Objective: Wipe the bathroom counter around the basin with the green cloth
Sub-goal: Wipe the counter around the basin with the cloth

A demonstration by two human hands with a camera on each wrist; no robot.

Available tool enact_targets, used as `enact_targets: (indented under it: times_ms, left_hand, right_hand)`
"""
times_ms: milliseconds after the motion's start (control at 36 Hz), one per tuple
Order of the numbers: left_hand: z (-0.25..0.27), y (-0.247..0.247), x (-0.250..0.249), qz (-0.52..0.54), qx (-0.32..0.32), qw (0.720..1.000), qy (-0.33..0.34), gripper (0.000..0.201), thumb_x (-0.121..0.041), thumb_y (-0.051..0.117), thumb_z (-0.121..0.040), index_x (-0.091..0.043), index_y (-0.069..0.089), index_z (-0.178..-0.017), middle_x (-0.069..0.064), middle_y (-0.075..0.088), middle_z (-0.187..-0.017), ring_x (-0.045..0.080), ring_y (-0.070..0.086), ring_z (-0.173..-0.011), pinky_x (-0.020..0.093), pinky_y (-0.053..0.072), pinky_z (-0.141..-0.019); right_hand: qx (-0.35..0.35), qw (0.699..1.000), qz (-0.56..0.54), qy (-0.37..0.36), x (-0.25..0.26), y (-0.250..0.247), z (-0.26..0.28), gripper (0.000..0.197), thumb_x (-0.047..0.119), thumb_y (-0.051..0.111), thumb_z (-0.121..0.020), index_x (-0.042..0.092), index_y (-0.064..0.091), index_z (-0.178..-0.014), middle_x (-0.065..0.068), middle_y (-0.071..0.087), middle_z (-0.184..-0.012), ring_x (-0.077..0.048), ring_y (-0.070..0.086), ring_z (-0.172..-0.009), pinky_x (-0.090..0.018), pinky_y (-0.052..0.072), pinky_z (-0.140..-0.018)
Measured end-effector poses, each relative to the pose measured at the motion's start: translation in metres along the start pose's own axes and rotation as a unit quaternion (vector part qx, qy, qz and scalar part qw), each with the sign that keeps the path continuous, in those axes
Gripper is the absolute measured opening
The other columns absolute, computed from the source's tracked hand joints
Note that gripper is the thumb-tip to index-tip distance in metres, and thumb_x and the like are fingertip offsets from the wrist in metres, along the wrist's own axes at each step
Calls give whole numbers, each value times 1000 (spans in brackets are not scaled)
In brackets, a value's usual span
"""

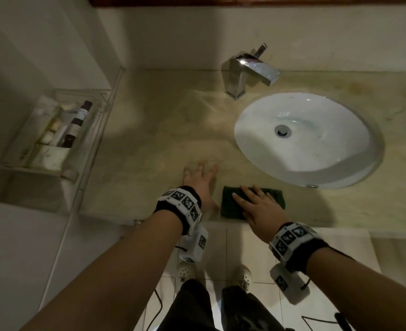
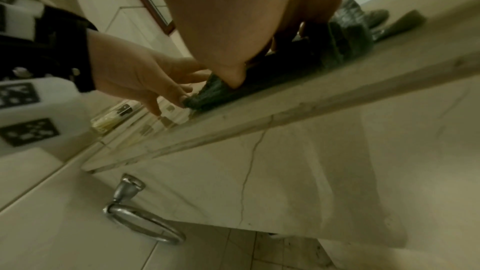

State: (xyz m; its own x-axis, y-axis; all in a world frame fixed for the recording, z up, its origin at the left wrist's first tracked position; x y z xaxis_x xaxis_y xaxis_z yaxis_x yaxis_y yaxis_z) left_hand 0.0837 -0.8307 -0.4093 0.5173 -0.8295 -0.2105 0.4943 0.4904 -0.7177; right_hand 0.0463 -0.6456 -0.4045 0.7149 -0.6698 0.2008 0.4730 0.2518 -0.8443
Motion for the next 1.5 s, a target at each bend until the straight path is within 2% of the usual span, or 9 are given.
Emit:
enact_targets:
  times_ms: [194, 278, 361, 472, 639, 805, 944, 1250, 1500]
  left_hand:
    - [1, 2, -33, -40, -8, 999, 32, 114, -54, 74, -76, -41, -12, -151, 5, -18, -161, 42, -18, -144, 51, -2, -119]
    - [-8, 12, -40, -55, 1, 998, 32, 112, -61, 72, -74, -44, -8, -151, 5, -19, -161, 44, -19, -143, 60, 6, -117]
    - [-11, 22, -40, -48, 14, 999, 18, 106, -58, 72, -74, -50, -3, -149, -3, -24, -159, 42, -24, -142, 68, 15, -111]
    - [-7, 20, -40, -39, 18, 999, 15, 102, -53, 73, -77, -53, -1, -148, -10, -26, -158, 38, -24, -143, 73, 19, -107]
    - [-13, 24, -41, -38, 12, 999, 4, 100, -52, 71, -78, -55, -2, -146, -10, -24, -158, 40, -25, -142, 68, 20, -110]
    - [-12, 21, -47, -40, 10, 999, -2, 92, -34, 66, -86, -51, 2, -149, -4, -22, -160, 43, -21, -143, 62, 16, -115]
    - [-5, 18, -61, -61, 22, 998, 8, 104, -44, 73, -80, -47, -3, -151, -1, -22, -160, 44, -19, -144, 56, 13, -118]
    - [-14, 29, -103, -35, 11, 999, 13, 104, -52, 74, -77, -48, 1, -150, -5, -24, -159, 43, -22, -143, 66, 18, -112]
    - [-15, 27, -103, -36, 6, 999, 17, 105, -52, 77, -74, -49, 4, -150, -5, -21, -160, 43, -21, -143, 63, 17, -115]
  right_hand:
    - [-37, 993, -46, 98, -53, -11, 1, 54, 36, 27, -103, 40, 5, -152, 6, -3, -162, -26, -1, -148, -44, 4, -121]
    - [-56, 984, -76, 148, -77, -11, 4, 54, 37, 27, -103, 40, 7, -152, 4, 0, -162, -26, 1, -149, -44, 4, -120]
    - [-67, 980, -83, 169, -84, -10, 7, 55, 37, 28, -102, 38, 8, -153, 3, 1, -162, -26, 2, -148, -46, 5, -121]
    - [-64, 980, -76, 169, -74, -8, 9, 56, 35, 28, -102, 36, 6, -153, 1, -2, -162, -30, -1, -148, -48, 5, -119]
    - [-49, 993, -44, 95, -38, 6, 11, 56, 35, 27, -102, 39, 3, -153, 3, -4, -162, -30, -3, -148, -48, 0, -118]
    - [-36, 999, -19, 29, -26, 15, 20, 53, 35, 24, -104, 41, 2, -152, 7, -8, -162, -28, -7, -148, -45, -1, -118]
    - [-23, 1000, 5, -16, -48, 13, 26, 53, 36, 26, -104, 42, 3, -151, 7, -7, -162, -27, -6, -148, -44, -1, -118]
    - [-50, 998, -14, 39, -124, 12, 57, 54, 35, 28, -103, 42, 4, -151, 6, -4, -162, -25, -5, -149, -43, 0, -118]
    - [-53, 991, -60, 105, -145, 4, 53, 56, 33, 30, -103, 41, 6, -152, 5, -8, -162, -27, -6, -148, -46, 0, -119]
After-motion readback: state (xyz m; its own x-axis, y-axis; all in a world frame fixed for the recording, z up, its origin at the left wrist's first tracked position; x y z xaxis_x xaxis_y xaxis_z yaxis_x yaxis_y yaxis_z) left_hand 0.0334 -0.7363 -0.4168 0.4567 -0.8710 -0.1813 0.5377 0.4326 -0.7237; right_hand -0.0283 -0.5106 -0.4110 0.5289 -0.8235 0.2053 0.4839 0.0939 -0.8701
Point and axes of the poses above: each hand's wrist, its own z-axis away from the middle knuckle, its own y-axis out of the palm, x = y × z, the point moved 4 cm from there along -z, towards the middle knuckle
